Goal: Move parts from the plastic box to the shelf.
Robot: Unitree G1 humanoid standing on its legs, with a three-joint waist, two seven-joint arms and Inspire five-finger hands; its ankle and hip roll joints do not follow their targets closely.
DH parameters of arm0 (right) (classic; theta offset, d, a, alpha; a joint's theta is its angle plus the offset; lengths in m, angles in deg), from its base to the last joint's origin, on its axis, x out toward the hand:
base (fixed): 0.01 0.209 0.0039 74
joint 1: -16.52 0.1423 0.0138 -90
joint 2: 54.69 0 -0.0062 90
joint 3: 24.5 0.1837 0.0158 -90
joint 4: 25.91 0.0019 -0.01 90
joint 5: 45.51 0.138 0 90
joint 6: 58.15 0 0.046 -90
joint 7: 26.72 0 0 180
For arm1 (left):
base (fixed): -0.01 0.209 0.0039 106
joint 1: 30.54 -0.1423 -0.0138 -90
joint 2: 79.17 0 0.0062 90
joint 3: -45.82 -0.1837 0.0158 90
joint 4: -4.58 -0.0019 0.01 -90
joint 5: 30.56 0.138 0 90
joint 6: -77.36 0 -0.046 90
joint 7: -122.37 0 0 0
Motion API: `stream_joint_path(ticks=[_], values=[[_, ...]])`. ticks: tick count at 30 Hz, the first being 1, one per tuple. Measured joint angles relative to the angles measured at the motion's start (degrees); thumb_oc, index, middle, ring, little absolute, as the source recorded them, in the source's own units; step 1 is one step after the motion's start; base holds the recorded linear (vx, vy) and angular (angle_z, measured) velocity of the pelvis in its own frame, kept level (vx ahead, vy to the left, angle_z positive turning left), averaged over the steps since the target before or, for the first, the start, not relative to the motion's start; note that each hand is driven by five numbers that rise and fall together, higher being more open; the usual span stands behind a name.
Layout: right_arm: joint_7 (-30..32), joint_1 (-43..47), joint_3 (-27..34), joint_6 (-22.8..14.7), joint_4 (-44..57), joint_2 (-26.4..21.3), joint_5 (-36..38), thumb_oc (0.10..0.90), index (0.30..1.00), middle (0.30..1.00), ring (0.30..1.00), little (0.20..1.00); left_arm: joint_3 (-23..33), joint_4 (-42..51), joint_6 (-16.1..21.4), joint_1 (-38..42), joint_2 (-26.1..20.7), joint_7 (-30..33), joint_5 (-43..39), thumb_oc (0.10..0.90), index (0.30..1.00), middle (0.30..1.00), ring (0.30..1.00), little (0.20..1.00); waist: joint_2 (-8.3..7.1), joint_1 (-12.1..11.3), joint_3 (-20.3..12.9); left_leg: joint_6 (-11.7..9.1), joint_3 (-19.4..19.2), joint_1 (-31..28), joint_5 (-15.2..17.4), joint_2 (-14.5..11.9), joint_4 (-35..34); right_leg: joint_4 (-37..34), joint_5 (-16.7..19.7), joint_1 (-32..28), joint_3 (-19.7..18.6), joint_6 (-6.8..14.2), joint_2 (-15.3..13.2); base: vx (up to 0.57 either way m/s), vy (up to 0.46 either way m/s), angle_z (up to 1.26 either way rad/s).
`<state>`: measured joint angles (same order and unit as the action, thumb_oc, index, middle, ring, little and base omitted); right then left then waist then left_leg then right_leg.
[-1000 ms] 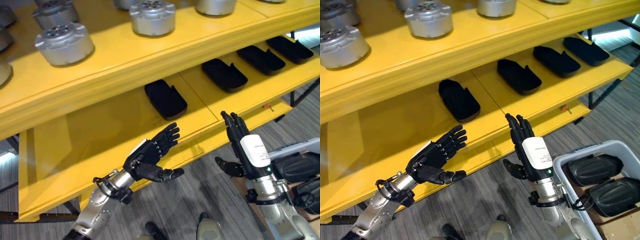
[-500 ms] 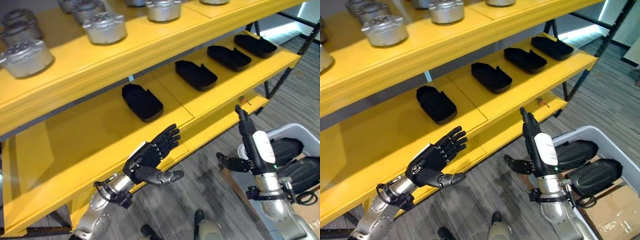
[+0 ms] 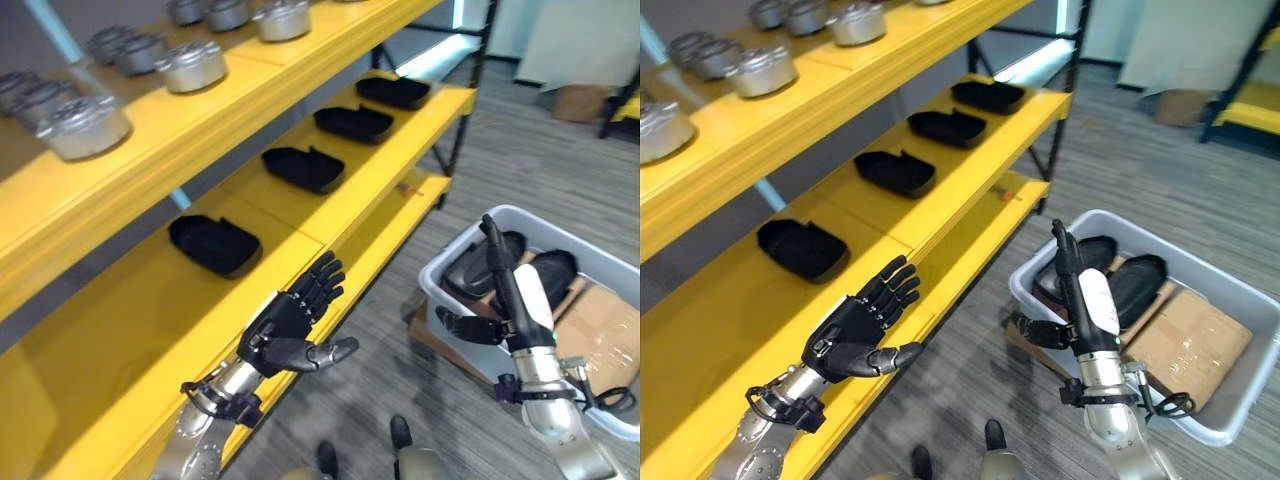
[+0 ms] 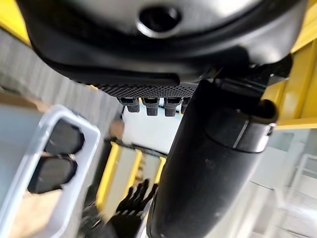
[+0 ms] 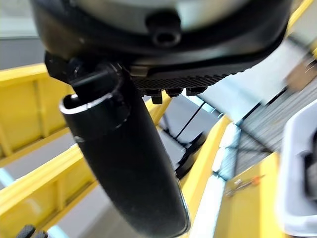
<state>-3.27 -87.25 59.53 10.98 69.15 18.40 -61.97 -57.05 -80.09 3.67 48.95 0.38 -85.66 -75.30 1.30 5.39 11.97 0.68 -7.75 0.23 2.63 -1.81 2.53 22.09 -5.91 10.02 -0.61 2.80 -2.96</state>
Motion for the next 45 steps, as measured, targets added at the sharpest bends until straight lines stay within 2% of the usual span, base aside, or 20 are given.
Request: stream_joint_path(ticks=[2,7,12,15,16,18,20,21,23,25,26,27,30,33,36,40,41,43,44,45], values=[[-0.2,1.5,-1.4,1.3,-0.2,1.6,0.0,0.900,1.000,1.000,1.000,1.000,-0.9,-0.3,0.0,-0.6,-0.5,0.5,0.1,0.900,1.000,1.000,1.000,1.000,-0.13,0.6,-0.4,-0.1,3.1,-1.2,-2.8,1.3,-2.2,-6.8,0.0,-2.5,-2.6,-0.3,1.0,0.15,0.126,-0.63],[-0.2,2.7,-3.9,2.6,-0.1,1.0,-0.1,0.900,1.000,1.000,1.000,1.000,-2.2,-0.3,0.5,1.2,-1.2,0.7,0.5,0.900,1.000,1.000,1.000,1.000,0.04,0.8,-0.5,-0.6,1.7,-3.2,-3.9,1.4,-4.6,-11.5,2.8,-4.9,-3.9,-0.1,1.5,0.12,0.101,-0.27],[-0.2,5.9,-4.5,3.8,-0.2,1.0,-0.1,0.900,1.000,1.000,1.000,1.000,-2.1,-0.5,2.0,1.8,-2.5,1.0,0.1,0.900,1.000,1.000,1.000,1.000,-0.09,-0.3,-0.5,0.0,-0.8,-5.0,-3.5,1.7,-5.3,-9.0,3.3,-4.2,-2.8,0.3,1.3,0.00,0.059,-0.24],[-0.1,9.5,-6.7,3.9,-1.3,1.7,-0.4,0.900,1.000,1.000,1.000,1.000,-2.6,-2.8,3.0,2.8,-2.6,1.1,0.4,0.900,1.000,1.000,1.000,1.000,-0.27,-2.3,0.5,1.2,-6.4,-4.8,-2.2,-0.8,-2.5,-1.4,7.0,1.5,5.4,5.4,0.6,-0.01,-0.009,-0.89],[0.2,10.0,-6.8,3.7,-1.5,2.0,-0.4,0.900,1.000,1.000,1.000,1.000,-2.7,-3.1,3.1,3.4,-2.6,1.2,0.7,0.900,1.000,1.000,1.000,1.000,-0.61,-2.3,1.0,1.1,-8.3,-5.1,-1.9,-1.5,-2.4,0.5,4.6,1.9,8.6,4.3,-0.7,0.03,-0.056,-0.72],[0.2,10.0,-6.8,3.7,-1.8,1.9,-0.6,0.900,1.000,1.000,1.000,1.000,-2.8,-3.1,3.1,3.1,-2.0,1.3,0.7,0.900,1.000,1.000,1.000,1.000,-0.22,-2.4,1.5,1.9,-9.8,-5.3,-1.3,-1.5,-2.3,5.0,1.6,1.9,9.3,3.7,-4.6,0.05,-0.096,-0.50],[0.4,9.9,-6.8,3.8,-1.8,1.9,-1.6,0.900,1.000,1.000,1.000,1.000,-2.9,-3.2,3.7,3.1,-2.3,1.6,0.8,0.900,1.000,1.000,1.000,1.000,-0.28,-2.3,1.5,1.3,-10.3,-5.4,-1.7,-1.5,-3.1,-1.6,1.5,-2.0,8.4,4.2,-9.1,0.10,-0.199,-0.32],[0.4,9.9,-7.0,3.9,-1.8,1.9,-1.7,0.900,1.000,1.000,1.000,1.000,-2.9,-3.6,4.1,3.3,-3.1,1.6,0.8,0.900,1.000,1.000,1.000,1.000,-0.16,-2.3,1.6,0.6,-10.5,-5.5,-2.4,-1.6,-4.1,-12.5,4.0,-5.8,6.5,6.2,-11.9,0.13,-0.312,-0.29],[0.4,10.2,-7.2,5.0,-2.3,1.9,-1.7,0.900,1.000,1.000,1.000,1.000,-3.0,-5.8,4.2,4.5,-4.3,1.5,0.8,0.900,1.000,1.000,1.000,1.000,-0.41,-2.1,1.6,-0.6,-10.4,-6.4,-3.6,-1.9,-5.9,-23.6,8.2,-8.8,5.0,8.7,-14.9,0.09,-0.238,-0.16],[0.4,10.4,-7.6,6.0,-3.2,2.0,-1.6,0.900,1.000,1.000,1.000,1.000,-2.5,-7.1,4.2,4.8,-4.9,1.5,0.5,0.900,1.000,1.000,1.000,1.000,-1.33,-2.2,1.7,-2.2,-10.7,-7.5,-4.6,-2.4,-7.4,-27.5,12.5,-9.5,6.1,9.5,-16.6,0.05,-0.191,0.01],[0.4,9.5,-7.8,6.7,-3.3,2.8,-1.5,0.900,1.000,1.000,1.000,1.000,-2.4,-6.9,4.2,4.6,-6.2,1.4,0.5,0.900,1.000,1.000,1.000,1.000,-3.67,-2.3,1.7,-4.1,-10.1,-8.2,-5.0,-2.3,-7.4,-26.6,14.2,-10.4,6.1,8.9,-17.0,0.06,-0.280,0.19],[0.2,9.3,-7.9,7.2,-4.0,3.1,-1.6,0.900,1.000,1.000,1.000,1.000,-2.1,-7.5,4.2,4.0,-5.7,1.0,0.6,0.900,1.000,1.000,1.000,1.000,-4.26,-2.2,2.1,-6.3,-9.7,-9.1,-5.2,-3.3,-7.4,-25.4,15.9,-11.0,7.0,10.2,-16.2,0.06,-0.304,0.02],[-0.4,9.6,-7.2,9.3,-4.3,0.4,-1.3,0.900,1.000,1.000,1.000,1.000,-3.2,-5.7,4.1,0.2,-1.3,1.1,0.7,0.900,1.000,1.000,1.000,1.000,0.38,-2.1,1.9,-8.5,-11.0,-9.1,-6.5,-11.0,-7.1,-27.0,15.9,-10.7,9.5,6.7,-8.1,0.10,-0.345,-0.31],[-0.5,10.6,-6.6,10.0,-5.6,-1.2,-1.5,0.900,1.000,1.000,1.000,1.000,-2.9,-4.3,4.1,2.0,2.3,1.2,0.4,0.900,1.000,1.000,1.000,1.000,0.88,-0.8,1.9,-9.0,-10.1,-9.1,-7.1,-14.2,-6.2,-27.0,14.9,-11.4,10.0,4.8,-4.7,0.14,-0.298,-0.05],[-1.0,11.2,-6.6,10.1,-5.8,-2.4,-3.9,0.900,1.000,1.000,1.000,1.000,-2.6,-3.6,3.8,2.6,2.9,1.5,0.1,0.900,1.000,1.000,1.000,1.000,2.01,0.1,1.8,-9.9,-7.9,-9.1,-4.9,-14.8,-5.4,-25.7,13.7,-12.4,10.9,4.5,-5.1,0.23,-0.408,0.22],[-1.7,12.5,-6.4,8.8,-3.4,-4.1,-5.2,0.900,1.000,1.000,1.000,1.000,-2.6,-2.0,4.1,1.9,1.4,1.3,0.0,0.900,1.000,1.000,1.000,1.000,2.90,-0.8,0.0,-8.6,-7.6,-9.1,-4.4,-14.9,-4.8,-20.5,10.4,-10.1,10.9,4.4,-5.3,0.18,-0.377,0.04],[-1.8,12.3,-6.7,8.1,-3.8,-4.4,-5.4,0.900,1.000,1.000,1.000,1.000,-2.6,-2.0,4.0,2.1,1.5,1.6,-0.1,0.900,1.000,1.000,1.000,1.000,2.80,-0.8,-0.1,-7.5,-7.9,-8.3,-2.9,-15.5,-2.5,-12.3,5.8,-7.0,11.0,3.0,-5.6,0.26,-0.509,-0.07],[-1.7,13.0,-8.6,7.0,-3.3,-4.6,-6.0,0.900,1.000,1.000,1.000,1.000,-1.6,-1.2,5.2,0.4,-0.5,1.8,-0.1,0.900,1.000,1.000,1.000,1.000,1.36,-1.6,-0.8,-9.2,-9.1,-8.3,-1.5,-16.2,-0.7,3.9,-3.1,0.7,12.4,-0.7,-5.3,0.28,-0.416,-0.30],[-1.5,13.7,-9.6,5.4,-4.4,-4.5,-6.6,0.900,1.000,1.000,1.000,1.000,-1.4,-1.6,5.3,-0.3,-1.8,2.9,-0.1,0.900,1.000,1.000,1.000,1.000,0.10,-1.5,-1.6,-10.1,-9.0,-8.5,-1.2,-16.5,0.9,7.9,-6.8,2.6,11.8,-2.6,-4.2,0.28,-0.329,-0.33],[-1.3,13.8,-9.7,4.2,-5.4,-4.3,-7.0,0.900,1.000,1.000,1.000,1.000,-1.4,-2.5,5.3,-0.3,-2.3,3.5,0.0,0.900,1.000,1.000,1.000,1.000,-0.04,-1.5,-1.6,-10.4,-8.2,-8.4,-1.9,-17.2,2.8,8.7,-8.4,2.6,10.9,-2.4,-3.5,0.28,-0.244,-0.81]])
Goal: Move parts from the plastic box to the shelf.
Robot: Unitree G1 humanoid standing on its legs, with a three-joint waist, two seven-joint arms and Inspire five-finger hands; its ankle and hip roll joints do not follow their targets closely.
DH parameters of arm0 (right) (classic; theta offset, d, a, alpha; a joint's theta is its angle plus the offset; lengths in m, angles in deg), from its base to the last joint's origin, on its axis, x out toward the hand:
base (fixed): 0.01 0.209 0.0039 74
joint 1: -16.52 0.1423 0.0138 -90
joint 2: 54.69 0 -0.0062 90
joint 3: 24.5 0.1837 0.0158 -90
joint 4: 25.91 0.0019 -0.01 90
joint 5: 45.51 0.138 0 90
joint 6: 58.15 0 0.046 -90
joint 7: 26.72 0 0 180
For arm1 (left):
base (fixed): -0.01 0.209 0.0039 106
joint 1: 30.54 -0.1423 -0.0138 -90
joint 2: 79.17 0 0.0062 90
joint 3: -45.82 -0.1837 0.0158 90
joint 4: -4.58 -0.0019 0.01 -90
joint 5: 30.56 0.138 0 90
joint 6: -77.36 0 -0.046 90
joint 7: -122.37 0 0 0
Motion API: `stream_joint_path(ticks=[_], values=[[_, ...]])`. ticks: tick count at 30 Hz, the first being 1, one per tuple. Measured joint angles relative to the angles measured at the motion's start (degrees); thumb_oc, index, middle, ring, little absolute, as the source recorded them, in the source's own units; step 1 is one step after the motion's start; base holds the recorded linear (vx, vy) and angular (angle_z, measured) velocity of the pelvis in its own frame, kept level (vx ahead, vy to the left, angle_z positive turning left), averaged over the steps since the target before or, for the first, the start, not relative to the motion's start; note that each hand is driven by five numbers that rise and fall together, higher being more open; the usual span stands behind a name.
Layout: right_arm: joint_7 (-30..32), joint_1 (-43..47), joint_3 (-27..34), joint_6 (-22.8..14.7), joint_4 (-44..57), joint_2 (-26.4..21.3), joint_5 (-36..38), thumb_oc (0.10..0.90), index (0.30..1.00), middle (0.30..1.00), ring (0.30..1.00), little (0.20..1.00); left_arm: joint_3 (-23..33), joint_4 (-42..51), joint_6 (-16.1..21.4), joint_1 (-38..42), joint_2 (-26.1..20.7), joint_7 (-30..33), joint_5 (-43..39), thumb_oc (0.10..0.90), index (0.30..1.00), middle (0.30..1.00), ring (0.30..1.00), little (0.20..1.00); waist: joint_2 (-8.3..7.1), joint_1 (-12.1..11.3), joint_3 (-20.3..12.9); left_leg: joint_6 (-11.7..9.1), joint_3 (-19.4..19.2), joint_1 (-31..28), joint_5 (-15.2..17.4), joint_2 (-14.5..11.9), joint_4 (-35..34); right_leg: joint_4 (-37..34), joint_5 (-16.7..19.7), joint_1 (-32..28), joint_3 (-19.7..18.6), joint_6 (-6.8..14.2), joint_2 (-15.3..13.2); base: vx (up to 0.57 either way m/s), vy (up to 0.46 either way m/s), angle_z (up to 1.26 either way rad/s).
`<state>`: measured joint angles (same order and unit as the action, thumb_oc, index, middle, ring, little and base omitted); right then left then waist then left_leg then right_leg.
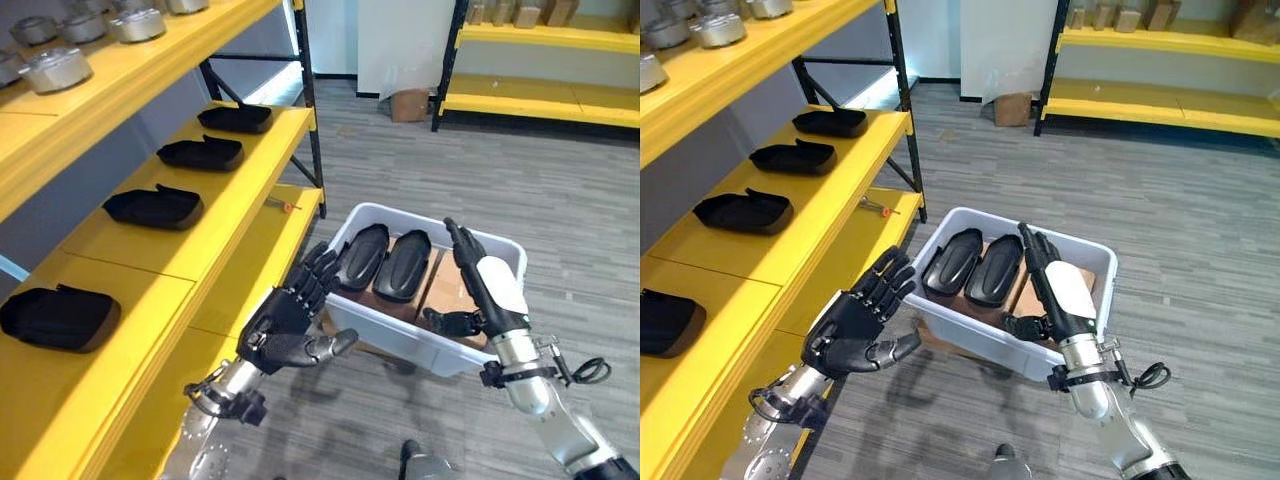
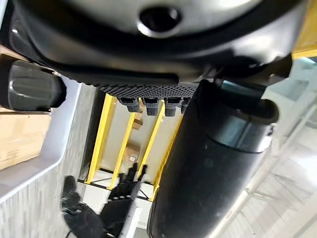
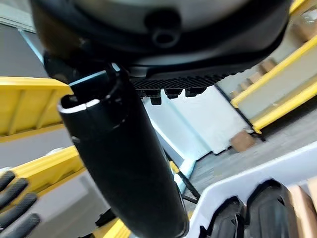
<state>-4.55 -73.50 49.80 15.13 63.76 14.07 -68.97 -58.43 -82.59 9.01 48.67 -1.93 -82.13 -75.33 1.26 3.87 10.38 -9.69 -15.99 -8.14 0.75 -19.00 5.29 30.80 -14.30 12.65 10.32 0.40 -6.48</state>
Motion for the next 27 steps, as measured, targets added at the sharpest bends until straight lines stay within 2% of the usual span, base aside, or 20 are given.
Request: stream_joint_path(ticks=[1,2,4,6,9,10,14,16,17,18,19,21,24,27], values=[[0.1,-0.2,0.3,-0.1,-1.1,0.5,-0.1,0.900,1.000,1.000,1.000,1.000,0.1,-1.9,0.0,0.1,0.5,1.7,0.1,0.900,1.000,1.000,1.000,1.000,-1.03,-1.9,0.4,4.4,5.1,4.2,-2.5,0.2,8.8,-1.1,0.2,-0.6,-3.4,-1.8,1.7,0.29,-0.190,-0.77],[0.2,-0.8,1.5,-0.2,-1.1,0.7,-0.1,0.900,1.000,1.000,1.000,1.000,0.1,-2.2,-0.2,0.2,1.2,2.1,0.2,0.900,1.000,1.000,1.000,1.000,-1.27,-1.9,0.8,4.4,9.8,9.0,-1.3,2.5,17.3,-3.1,1.1,-1.4,-4.1,-2.2,1.7,0.25,-0.024,-0.85],[0.7,-2.9,3.0,-0.1,-1.3,0.8,-0.1,0.900,1.000,1.000,1.000,1.000,0.1,-2.2,-0.2,-0.1,1.8,2.0,0.6,0.900,1.000,1.000,1.000,1.000,-0.99,-2.0,1.0,3.6,13.2,13.1,2.3,7.2,19.0,-8.7,4.5,-4.7,-5.0,-2.6,2.0,0.18,0.084,-0.41],[0.9,-4.6,2.8,-0.1,-1.7,0.8,-0.1,0.900,1.000,1.000,1.000,1.000,0.5,-1.6,-0.2,0.0,1.7,1.9,0.6,0.900,1.000,1.000,1.000,1.000,-0.28,-1.4,1.1,3.5,13.2,15.1,1.5,9.6,14.6,-13.9,6.1,-10.0,-3.3,-2.9,3.7,0.28,0.191,-0.29],[0.7,-6.3,3.0,-0.2,0.2,0.8,0.0,0.900,1.000,1.000,1.000,1.000,0.7,-1.2,-0.2,0.8,1.5,1.8,0.6,0.900,1.000,1.000,1.000,1.000,0.19,-0.3,1.1,3.5,13.4,16.0,-1.7,9.1,2.6,-18.4,5.8,-13.7,-2.9,-2.4,5.4,0.24,0.177,-0.14],[0.7,-6.7,3.0,-0.4,0.6,0.8,0.0,0.900,1.000,1.000,1.000,1.000,0.8,-1.2,-0.2,0.8,1.5,1.6,0.6,0.900,1.000,1.000,1.000,1.000,0.42,-0.2,1.2,3.7,13.6,16.0,-3.0,9.0,-1.5,-19.2,6.2,-14.5,-3.3,-2.9,5.7,0.20,0.159,-0.15],[-1.0,-7.8,2.9,-0.5,0.4,0.7,0.0,0.900,1.000,1.000,1.000,1.000,0.8,-1.2,-0.4,-0.2,1.6,1.3,0.4,0.900,1.000,1.000,1.000,1.000,1.12,0.0,1.4,4.3,13.6,15.6,-5.2,9.2,-4.1,-21.1,6.4,-17.3,-4.7,-2.8,5.9,0.26,0.265,-0.22],[-2.3,-8.6,3.5,-0.6,0.5,0.8,0.9,0.900,1.000,1.000,1.000,1.000,1.1,-2.0,-0.7,-0.5,1.8,0.3,0.2,0.900,1.000,1.000,1.000,1.000,1.74,0.1,1.7,6.3,12.9,12.2,-6.1,11.4,-6.5,-22.0,5.7,-19.1,-6.5,-1.3,5.0,0.18,0.242,-0.37],[-2.8,-8.7,3.5,-0.6,0.5,0.7,1.2,0.900,1.000,1.000,1.000,1.000,1.1,-2.0,-0.7,-0.7,1.8,0.0,0.1,0.900,1.000,1.000,1.000,1.000,2.52,0.3,1.6,7.5,12.8,10.7,-7.4,12.2,-7.0,-22.0,5.0,-19.7,-6.9,-0.2,4.9,0.14,0.182,-0.25],[-2.9,-8.9,3.5,-0.6,0.7,0.1,1.2,0.900,1.000,1.000,1.000,1.000,1.0,-1.9,-0.8,-0.7,1.9,-0.3,0.1,0.900,1.000,1.000,1.000,1.000,3.18,0.8,1.6,9.0,12.9,9.8,-10.1,12.2,-6.7,-21.9,4.7,-20.0,-6.9,0.4,5.0,0.28,0.393,-0.09],[-3.0,-9.1,3.5,-0.3,0.8,1.0,1.2,0.900,1.000,1.000,1.000,1.000,1.0,-2.4,-0.8,0.2,2.1,-1.0,0.0,0.900,1.000,1.000,1.000,1.000,3.34,1.4,1.7,6.9,12.0,8.4,-8.8,13.5,-7.4,-21.5,3.7,-20.8,-7.2,1.8,3.6,0.21,0.307,-0.11],[-3.5,-9.0,3.0,0.2,3.3,1.3,1.1,0.900,1.000,1.000,1.000,1.000,1.1,-2.1,-1.1,1.4,2.0,-1.1,0.0,0.900,1.000,1.000,1.000,1.000,1.27,0.6,2.8,8.6,10.4,8.2,-7.5,16.5,-7.5,-20.4,2.8,-19.7,-8.3,3.5,0.3,0.13,0.212,-0.20],[-3.5,-8.3,2.0,0.3,5.2,3.4,1.0,0.900,1.000,1.000,1.000,1.000,1.1,-2.1,-1.8,2.2,0.2,-1.1,0.1,0.900,1.000,1.000,1.000,1.000,-0.65,0.1,2.9,10.6,9.6,8.0,-6.5,19.7,-7.5,-20.7,3.6,-19.6,-8.2,5.3,-3.0,0.08,0.178,-0.05],[-3.4,-6.6,0.5,1.2,4.8,4.4,0.4,0.900,1.000,1.000,1.000,1.000,1.2,-2.1,-1.8,2.8,-2.2,-1.1,-0.1,0.900,1.000,1.000,1.000,1.000,-1.18,-2.4,3.1,12.1,7.5,7.2,-5.6,20.5,-7.5,-19.9,5.3,-18.7,-6.9,6.9,-4.4,0.04,0.168,-0.25]])
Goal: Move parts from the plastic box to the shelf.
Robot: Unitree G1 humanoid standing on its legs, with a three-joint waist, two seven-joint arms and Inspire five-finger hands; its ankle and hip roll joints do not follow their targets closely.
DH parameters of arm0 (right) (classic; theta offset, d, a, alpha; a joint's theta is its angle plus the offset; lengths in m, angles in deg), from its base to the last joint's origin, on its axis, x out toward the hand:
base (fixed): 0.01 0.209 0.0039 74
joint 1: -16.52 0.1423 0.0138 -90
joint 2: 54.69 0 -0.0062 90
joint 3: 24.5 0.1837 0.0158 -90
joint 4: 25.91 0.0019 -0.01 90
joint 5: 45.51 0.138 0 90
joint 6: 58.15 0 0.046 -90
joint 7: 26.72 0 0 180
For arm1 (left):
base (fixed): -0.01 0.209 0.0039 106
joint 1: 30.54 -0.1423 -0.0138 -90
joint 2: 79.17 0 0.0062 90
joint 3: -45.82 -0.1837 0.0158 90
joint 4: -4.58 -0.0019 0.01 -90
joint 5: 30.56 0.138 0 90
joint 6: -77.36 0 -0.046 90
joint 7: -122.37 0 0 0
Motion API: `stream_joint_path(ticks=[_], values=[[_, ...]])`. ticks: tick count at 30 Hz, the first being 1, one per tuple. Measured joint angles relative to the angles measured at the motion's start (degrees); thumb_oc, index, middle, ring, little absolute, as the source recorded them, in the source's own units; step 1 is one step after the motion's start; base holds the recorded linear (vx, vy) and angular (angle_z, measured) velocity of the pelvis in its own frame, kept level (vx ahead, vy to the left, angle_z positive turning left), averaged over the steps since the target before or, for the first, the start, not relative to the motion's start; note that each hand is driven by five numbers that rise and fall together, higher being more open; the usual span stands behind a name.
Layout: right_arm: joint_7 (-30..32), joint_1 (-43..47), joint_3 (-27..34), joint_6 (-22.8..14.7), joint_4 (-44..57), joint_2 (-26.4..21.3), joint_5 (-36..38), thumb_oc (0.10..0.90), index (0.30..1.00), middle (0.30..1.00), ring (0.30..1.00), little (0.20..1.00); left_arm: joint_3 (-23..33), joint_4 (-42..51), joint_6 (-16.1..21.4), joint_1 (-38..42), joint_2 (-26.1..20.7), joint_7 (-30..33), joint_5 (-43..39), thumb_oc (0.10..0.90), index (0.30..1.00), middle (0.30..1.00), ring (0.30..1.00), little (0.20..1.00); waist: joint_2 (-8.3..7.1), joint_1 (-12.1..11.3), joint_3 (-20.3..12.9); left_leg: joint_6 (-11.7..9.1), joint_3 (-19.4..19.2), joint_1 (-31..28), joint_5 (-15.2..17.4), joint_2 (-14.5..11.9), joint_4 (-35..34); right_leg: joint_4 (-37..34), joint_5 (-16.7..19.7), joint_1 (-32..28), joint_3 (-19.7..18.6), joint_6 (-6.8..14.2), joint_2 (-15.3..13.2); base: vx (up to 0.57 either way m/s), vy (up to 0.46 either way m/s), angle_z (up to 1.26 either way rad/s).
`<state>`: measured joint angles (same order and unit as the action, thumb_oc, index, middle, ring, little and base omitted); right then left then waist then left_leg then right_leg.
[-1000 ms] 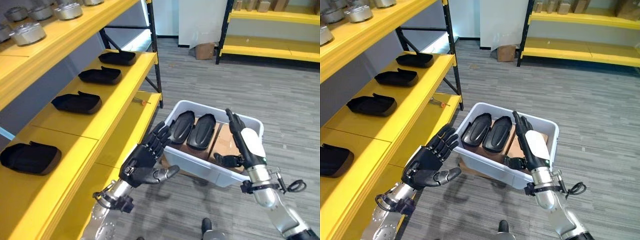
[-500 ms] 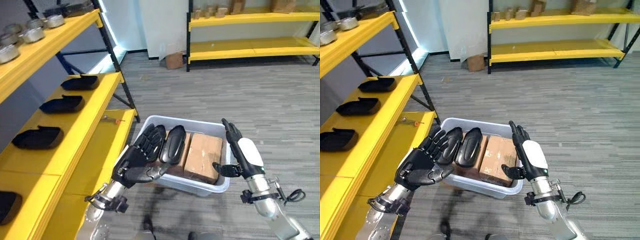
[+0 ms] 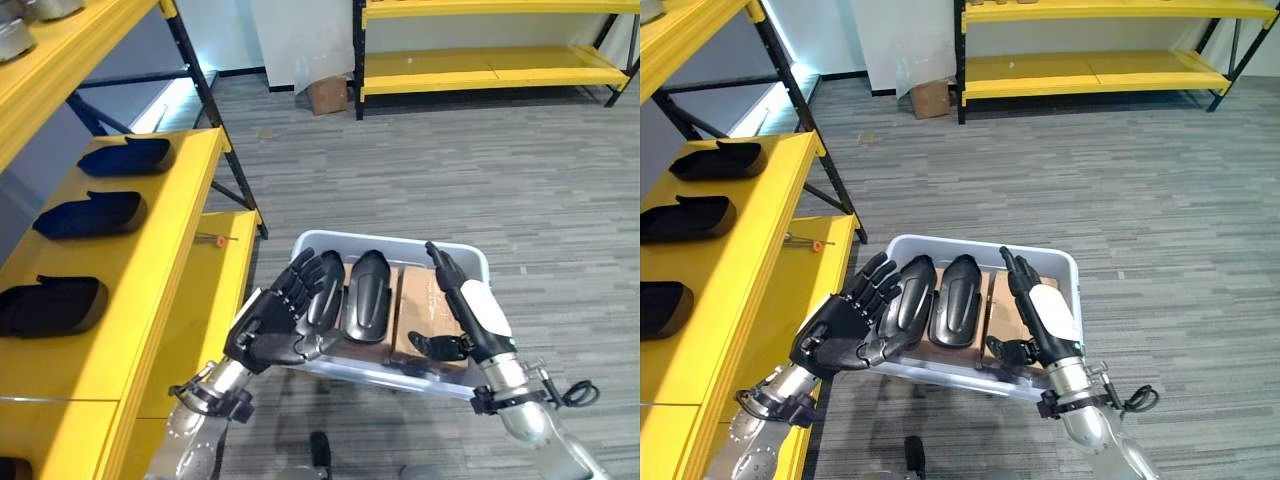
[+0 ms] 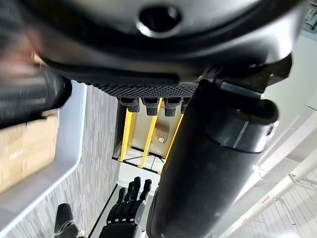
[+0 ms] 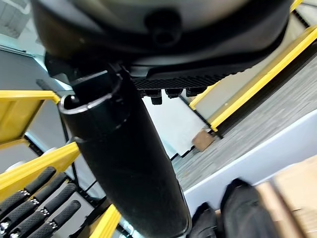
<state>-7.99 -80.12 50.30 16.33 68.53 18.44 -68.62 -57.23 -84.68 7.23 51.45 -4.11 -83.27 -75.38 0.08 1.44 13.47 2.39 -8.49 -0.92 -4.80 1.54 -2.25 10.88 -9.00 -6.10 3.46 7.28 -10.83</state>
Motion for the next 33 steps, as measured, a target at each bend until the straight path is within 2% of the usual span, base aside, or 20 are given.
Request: stream_joint_path(ticks=[3,4,5,7,8,11,12,13,14,16,18,21,27,33], values=[[0.3,3.4,-2.0,0.7,-1.5,0.5,-1.0,0.900,1.000,1.000,1.000,1.000,0.1,-0.2,0.0,-0.4,-0.6,0.0,0.0,0.900,1.000,1.000,1.000,1.000,-0.22,-1.8,0.1,0.8,-2.9,-0.3,0.5,-0.2,-0.3,3.1,0.9,2.7,3.2,0.5,-1.0,0.00,0.043,-0.48],[0.3,4.2,-2.5,0.7,-2.0,0.6,-1.2,0.900,1.000,1.000,1.000,1.000,-0.1,-0.3,0.0,-0.4,-0.6,0.0,0.1,0.900,1.000,1.000,1.000,1.000,-0.30,-1.7,0.1,1.0,-3.0,-0.4,0.5,-0.4,-0.4,4.7,0.9,3.9,4.1,0.5,-1.1,-0.03,-0.028,-0.38],[0.4,4.8,-2.8,0.7,-2.5,0.6,-1.5,0.900,1.000,1.000,1.000,1.000,-0.2,-0.2,0.1,-0.3,-0.5,0.0,0.0,0.900,1.000,1.000,1.000,1.000,-0.27,-1.8,0.4,1.6,-2.9,-0.4,1.0,-0.8,-0.4,5.5,-0.6,5.4,5.1,0.0,-1.1,-0.03,-0.040,-0.23],[1.1,5.5,-3.5,1.1,-2.6,0.4,-1.7,0.900,1.000,1.000,1.000,1.000,-0.4,-0.2,0.2,-0.1,0.1,0.2,0.0,0.900,1.000,1.000,1.000,1.000,0.33,-1.4,1.6,2.2,-2.4,-0.2,1.2,-2.0,-0.4,6.7,-1.5,8.4,3.5,0.1,0.3,-0.02,-0.055,-0.01],[1.2,4.9,-4.4,1.8,-2.6,0.6,-1.7,0.900,1.000,1.000,1.000,1.000,-0.2,-0.2,0.2,-0.1,0.2,0.1,0.1,0.900,1.000,1.000,1.000,1.000,-0.49,-1.2,1.9,1.7,-2.3,-0.2,0.7,-2.1,-0.8,0.8,2.7,9.8,3.3,0.4,-0.6,-0.02,-0.068,0.26],[1.2,5.6,-4.7,1.4,-4.8,0.7,-1.9,0.900,1.000,1.000,1.000,1.000,-0.2,-0.1,0.4,0.0,0.2,0.2,0.0,0.900,1.000,1.000,1.000,1.000,-1.93,-2.2,1.8,0.1,-1.8,0.9,0.8,-1.6,-0.3,-3.4,7.1,9.7,4.1,-0.1,-1.2,-0.02,-0.029,0.19],[1.2,6.1,-4.8,1.5,-6.0,0.6,-2.2,0.900,1.000,1.000,1.000,1.000,-0.5,0.0,0.4,-0.1,0.3,0.2,0.0,0.900,1.000,1.000,1.000,1.000,-1.81,-2.2,1.9,-0.4,-0.9,1.9,0.5,-1.8,0.0,-4.7,9.7,9.9,4.4,-0.1,-0.9,-0.06,-0.008,0.26],[1.2,6.8,-4.9,1.6,-7.2,0.6,-2.6,0.900,1.000,1.000,1.000,1.000,-0.9,0.0,0.3,-0.2,0.3,0.3,0.0,0.900,1.000,1.000,1.000,1.000,-1.35,-2.3,2.2,-1.0,-0.8,2.1,0.1,-2.4,0.0,-5.4,9.9,9.8,4.9,-0.4,-0.1,-0.07,-0.007,0.14],[1.1,8.2,-6.0,2.4,-8.7,0.1,-2.7,0.900,1.000,1.000,1.000,1.000,-1.3,0.1,0.4,-0.5,0.4,0.4,0.0,0.900,1.000,1.000,1.000,1.000,-0.37,-3.5,2.3,-1.7,-0.6,3.4,-0.4,-4.0,0.2,-7.7,11.4,9.6,5.4,-1.4,1.6,-0.07,-0.007,-0.02],[0.7,11.9,-9.0,3.4,-12.3,-0.6,-2.7,0.900,1.000,1.000,1.000,1.000,-2.7,0.0,0.3,0.6,0.5,0.6,0.1,0.900,1.000,1.000,1.000,1.000,0.31,-3.5,2.6,-3.2,0.3,4.7,-1.5,-5.3,-0.2,-11.9,14.1,8.6,6.9,-2.4,3.2,0.02,0.014,0.10],[0.4,11.8,-9.3,3.6,-14.2,-0.5,-2.7,0.900,1.000,1.000,1.000,1.000,-2.8,0.0,0.3,0.5,1.4,0.8,0.1,0.900,1.000,1.000,1.000,1.000,0.79,-3.8,2.8,-3.4,1.1,4.0,-1.6,-5.4,-0.4,-13.1,14.2,7.0,8.0,-2.5,3.5,0.04,0.022,0.25],[0.1,11.8,-9.5,3.8,-15.0,-0.7,-2.8,0.900,1.000,1.000,1.000,1.000,-2.4,0.1,0.4,0.4,1.7,1.5,0.1,0.900,1.000,1.000,1.000,1.000,1.62,-5.3,3.2,-3.6,1.3,3.0,-1.5,-5.3,-0.9,-14.3,14.1,5.4,8.2,-2.5,3.6,0.02,0.041,0.08],[0.0,15.3,-12.7,4.0,-16.1,-0.6,-6.0,0.900,1.000,1.000,1.000,1.000,-2.5,0.1,0.6,0.5,1.7,1.9,0.1,0.900,1.000,1.000,1.000,1.000,1.96,-7.3,3.5,-3.7,2.7,3.9,-1.4,-4.6,-0.8,-14.1,13.8,5.5,9.8,-2.1,2.9,-0.01,0.053,0.14],[0.3,21.3,-14.1,5.3,-19.2,1.1,-8.8,0.900,1.000,1.000,1.000,1.000,-2.5,-0.1,3.2,4.7,1.7,5.9,-0.1,0.900,1.000,1.000,1.000,1.000,2.08,-9.7,8.4,-3.4,3.5,6.9,-1.1,-4.1,1.4,-11.8,13.1,7.9,10.4,-1.9,2.1,-0.02,0.021,0.10]])
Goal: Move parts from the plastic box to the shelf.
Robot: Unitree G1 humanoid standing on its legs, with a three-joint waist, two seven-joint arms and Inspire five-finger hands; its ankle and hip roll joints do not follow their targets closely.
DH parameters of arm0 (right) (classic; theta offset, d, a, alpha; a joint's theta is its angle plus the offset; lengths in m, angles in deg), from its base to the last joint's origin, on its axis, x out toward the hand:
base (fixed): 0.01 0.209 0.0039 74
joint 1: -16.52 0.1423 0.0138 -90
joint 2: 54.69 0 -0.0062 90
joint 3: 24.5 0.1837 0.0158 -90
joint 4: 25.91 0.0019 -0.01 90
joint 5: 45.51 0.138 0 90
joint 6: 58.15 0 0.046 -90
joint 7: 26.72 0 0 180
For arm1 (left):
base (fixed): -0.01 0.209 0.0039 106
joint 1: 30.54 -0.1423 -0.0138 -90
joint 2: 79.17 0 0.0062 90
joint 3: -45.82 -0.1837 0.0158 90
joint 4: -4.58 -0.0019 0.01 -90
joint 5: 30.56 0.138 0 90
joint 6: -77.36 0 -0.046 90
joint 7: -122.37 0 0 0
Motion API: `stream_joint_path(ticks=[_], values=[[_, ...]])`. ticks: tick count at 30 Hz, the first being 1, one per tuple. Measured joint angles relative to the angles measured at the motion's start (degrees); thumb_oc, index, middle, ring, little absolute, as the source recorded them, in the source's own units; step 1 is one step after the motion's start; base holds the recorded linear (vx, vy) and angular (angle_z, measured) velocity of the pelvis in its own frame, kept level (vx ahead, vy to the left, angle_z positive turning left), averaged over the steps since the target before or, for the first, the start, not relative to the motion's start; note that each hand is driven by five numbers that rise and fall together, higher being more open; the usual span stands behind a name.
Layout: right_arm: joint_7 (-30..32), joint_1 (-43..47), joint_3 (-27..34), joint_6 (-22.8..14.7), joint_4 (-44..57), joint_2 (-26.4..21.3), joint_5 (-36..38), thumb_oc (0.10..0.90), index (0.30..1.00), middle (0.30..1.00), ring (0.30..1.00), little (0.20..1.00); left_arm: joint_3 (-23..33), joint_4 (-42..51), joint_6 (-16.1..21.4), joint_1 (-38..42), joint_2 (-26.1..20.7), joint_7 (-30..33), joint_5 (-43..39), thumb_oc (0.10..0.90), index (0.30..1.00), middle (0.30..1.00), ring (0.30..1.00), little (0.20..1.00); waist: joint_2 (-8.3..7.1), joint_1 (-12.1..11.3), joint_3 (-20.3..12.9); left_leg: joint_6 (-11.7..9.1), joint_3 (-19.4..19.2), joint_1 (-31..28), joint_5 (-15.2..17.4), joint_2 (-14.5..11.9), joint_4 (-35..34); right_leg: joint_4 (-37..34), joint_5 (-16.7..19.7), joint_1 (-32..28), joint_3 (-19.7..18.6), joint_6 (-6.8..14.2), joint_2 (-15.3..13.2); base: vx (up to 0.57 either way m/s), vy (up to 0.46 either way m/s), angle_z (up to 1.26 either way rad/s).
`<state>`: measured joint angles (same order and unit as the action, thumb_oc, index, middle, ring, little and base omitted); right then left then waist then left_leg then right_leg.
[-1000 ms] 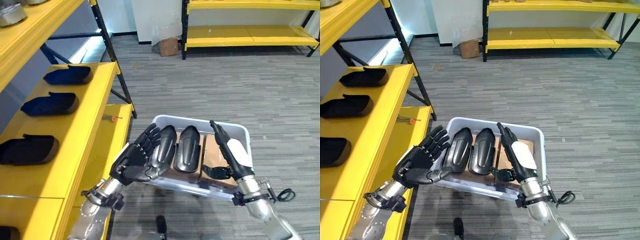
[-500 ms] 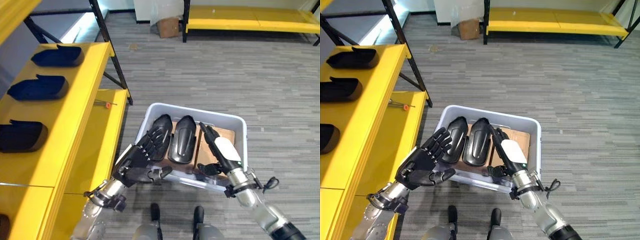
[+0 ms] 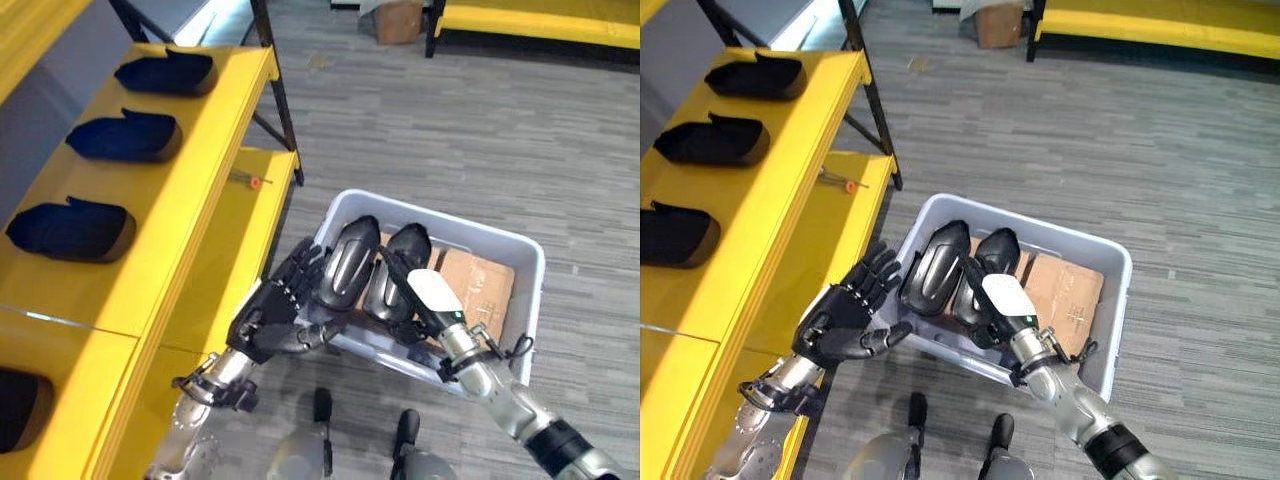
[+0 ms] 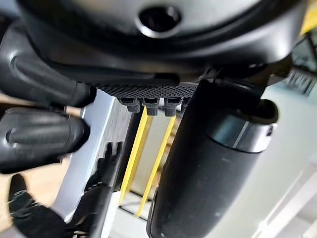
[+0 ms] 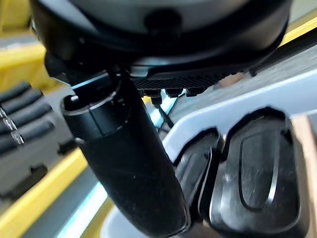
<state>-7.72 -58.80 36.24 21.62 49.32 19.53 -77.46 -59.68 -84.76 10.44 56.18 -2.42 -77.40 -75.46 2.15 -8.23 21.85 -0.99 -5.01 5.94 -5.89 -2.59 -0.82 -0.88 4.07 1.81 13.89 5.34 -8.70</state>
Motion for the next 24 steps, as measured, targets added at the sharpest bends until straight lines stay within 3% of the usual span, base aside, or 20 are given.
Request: stream_joint_path(ticks=[2,7,13,16,24], values=[[0.0,-0.2,-0.5,0.1,-0.2,0.0,-0.2,0.900,1.000,1.000,1.000,1.000,0.0,0.0,0.1,-0.1,0.0,0.6,0.0,0.900,1.000,1.000,1.000,1.000,-0.03,0.0,0.0,0.1,0.5,0.0,0.0,0.3,0.0,0.2,-0.2,-0.2,0.6,0.2,-0.3,-0.02,0.016,0.13],[3.3,4.2,-0.3,1.8,-5.3,1.1,-1.3,0.900,1.000,1.000,1.000,1.000,1.3,-0.1,0.7,2.3,1.6,0.6,-2.3,0.900,1.000,1.000,1.000,1.000,-0.03,-1.4,3.9,0.2,1.5,4.0,1.6,0.5,4.5,2.9,-1.3,2.2,1.3,0.2,-0.9,-0.02,-0.018,0.12],[9.1,4.4,-0.3,7.8,-6.9,5.7,-1.1,0.900,1.000,1.000,1.000,1.000,1.4,-0.8,0.7,2.5,1.6,0.3,-3.6,0.900,1.000,1.000,1.000,1.000,0.41,-1.4,7.4,0.4,1.4,5.0,1.4,1.2,4.7,4.0,-1.5,3.8,1.1,0.4,-1.4,-0.04,0.042,0.01],[10.5,4.4,-0.3,10.8,-9.8,6.6,-1.1,0.900,1.000,1.000,1.000,1.000,0.1,-0.8,0.7,3.0,1.6,0.2,-4.3,0.900,1.000,1.000,1.000,1.000,1.14,-1.2,7.8,0.7,1.1,5.1,1.5,1.8,4.6,5.0,-1.8,4.4,0.9,0.8,-2.2,-0.02,0.061,-0.01],[12.4,8.1,-0.4,13.2,-10.3,6.6,-1.4,0.900,1.000,1.000,1.000,1.000,-1.5,-2.8,0.7,5.6,1.6,-0.9,-4.3,0.900,1.000,1.000,1.000,1.000,2.62,0.0,8.6,1.5,0.6,6.7,0.9,2.3,4.6,7.5,-2.3,7.4,0.4,1.0,-3.1,-0.02,0.062,-0.02]])
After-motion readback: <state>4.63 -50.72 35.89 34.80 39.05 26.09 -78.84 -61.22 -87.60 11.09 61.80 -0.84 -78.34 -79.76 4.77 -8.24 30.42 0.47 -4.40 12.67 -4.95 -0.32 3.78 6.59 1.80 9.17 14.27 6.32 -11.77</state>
